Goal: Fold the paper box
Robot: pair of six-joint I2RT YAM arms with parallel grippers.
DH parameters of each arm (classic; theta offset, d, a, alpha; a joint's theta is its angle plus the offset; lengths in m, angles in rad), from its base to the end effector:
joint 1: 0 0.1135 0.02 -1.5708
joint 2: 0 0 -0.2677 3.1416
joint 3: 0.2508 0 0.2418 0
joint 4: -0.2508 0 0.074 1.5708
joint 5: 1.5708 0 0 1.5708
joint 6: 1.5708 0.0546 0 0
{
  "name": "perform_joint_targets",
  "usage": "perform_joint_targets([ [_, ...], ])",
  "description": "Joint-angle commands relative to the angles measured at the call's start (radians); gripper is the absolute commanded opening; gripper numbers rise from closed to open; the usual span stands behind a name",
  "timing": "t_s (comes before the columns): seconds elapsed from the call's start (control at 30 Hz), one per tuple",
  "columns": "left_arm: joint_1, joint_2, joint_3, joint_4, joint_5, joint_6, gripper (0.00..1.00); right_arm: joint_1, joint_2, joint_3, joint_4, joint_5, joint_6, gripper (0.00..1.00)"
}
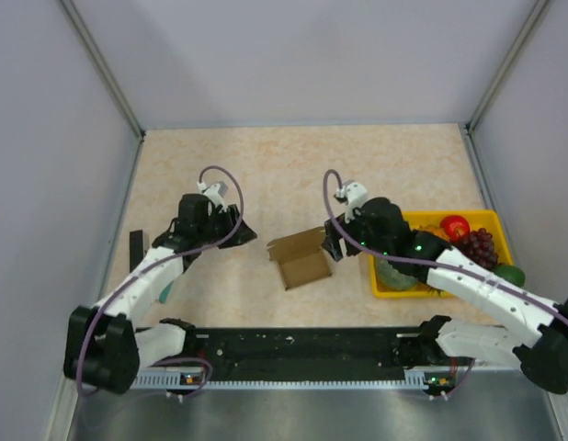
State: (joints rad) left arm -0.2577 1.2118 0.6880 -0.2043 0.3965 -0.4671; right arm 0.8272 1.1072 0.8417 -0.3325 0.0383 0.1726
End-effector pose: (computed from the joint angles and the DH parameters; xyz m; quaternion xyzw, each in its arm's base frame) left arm 0.2379 -0.0845 0.2162 -0.0134 0.8982 -0.3102 0.3112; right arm 0.1696 0.1814 0.2770 -0.2757 0.8398 0.2092 0.4183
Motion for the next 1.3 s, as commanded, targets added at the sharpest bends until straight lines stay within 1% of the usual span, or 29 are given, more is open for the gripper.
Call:
perform_joint_targets([
  [0.0,-0.005,-0.208,-0.065,-0.033,-0.041,-0.030,0.50,-0.144,-0.081,0.048,-0.051,-0.157,0.034,0.99],
  [0.03,-0.005,-0.237,-0.076,-0.032,0.006,-0.027,0.51,-0.211,-0.069,0.056,-0.063,-0.185,0.036,0.99],
  [0.07,-0.006,-0.283,-0.093,-0.023,0.037,-0.015,0.51,-0.242,-0.044,0.078,-0.071,-0.219,0.038,0.99],
  [0.1,-0.014,-0.296,-0.093,-0.020,0.071,-0.007,0.52,-0.275,0.003,0.092,-0.079,-0.318,0.021,0.99],
  [0.17,-0.043,-0.313,-0.065,-0.047,0.097,0.039,0.55,-0.324,0.057,0.131,-0.092,-0.430,-0.046,0.99],
  [0.2,-0.096,-0.314,-0.053,-0.078,0.087,0.059,0.56,-0.324,0.080,0.144,-0.100,-0.510,-0.139,0.93],
  [0.23,-0.132,-0.316,-0.039,-0.093,0.061,0.082,0.57,-0.327,0.121,0.155,-0.105,-0.537,-0.181,0.89],
  [0.27,-0.167,-0.307,-0.016,-0.105,-0.003,0.131,0.59,-0.330,0.138,0.168,-0.096,-0.558,-0.230,0.78],
  [0.3,-0.231,-0.299,-0.007,-0.106,-0.027,0.155,0.59,-0.330,0.163,0.181,-0.096,-0.569,-0.260,0.70],
  [0.37,-0.273,-0.250,0.040,-0.142,-0.076,0.201,0.59,-0.329,0.224,0.221,-0.096,-0.597,-0.277,0.58],
  [0.43,-0.285,-0.195,0.062,-0.165,-0.082,0.220,0.56,-0.329,0.262,0.232,-0.091,-0.592,-0.295,0.57],
  [0.5,-0.288,-0.158,0.100,-0.202,-0.099,0.243,0.52,-0.330,0.276,0.232,-0.095,-0.522,-0.308,0.57],
  [0.6,-0.290,-0.103,0.116,-0.207,-0.088,0.286,0.52,-0.330,0.290,0.220,-0.096,-0.503,-0.341,0.57],
  [0.67,-0.290,-0.054,0.156,-0.260,-0.111,0.304,0.52,-0.330,0.307,0.217,-0.094,-0.480,-0.367,0.58],
  [0.7,-0.290,-0.038,0.166,-0.268,-0.136,0.312,0.52,-0.330,0.315,0.217,-0.091,-0.465,-0.372,0.57],
  [0.77,-0.290,-0.018,0.185,-0.274,-0.140,0.334,0.53,-0.330,0.344,0.217,-0.089,-0.443,-0.383,0.57],
  [0.9,-0.290,0.008,0.192,-0.257,-0.091,0.367,0.51,-0.332,0.391,0.224,-0.077,-0.471,-0.389,0.55],
  [0.93,-0.290,0.020,0.200,-0.259,-0.079,0.380,0.48,-0.329,0.399,0.229,-0.076,-0.474,-0.392,0.54],
  [1.07,-0.290,0.071,0.219,-0.267,-0.042,0.410,0.41,-0.330,0.416,0.227,-0.053,-0.489,-0.415,0.52],
  [1.27,-0.290,0.144,0.271,-0.290,-0.038,0.421,0.39,-0.329,0.433,0.232,-0.023,-0.503,-0.441,0.52],
])
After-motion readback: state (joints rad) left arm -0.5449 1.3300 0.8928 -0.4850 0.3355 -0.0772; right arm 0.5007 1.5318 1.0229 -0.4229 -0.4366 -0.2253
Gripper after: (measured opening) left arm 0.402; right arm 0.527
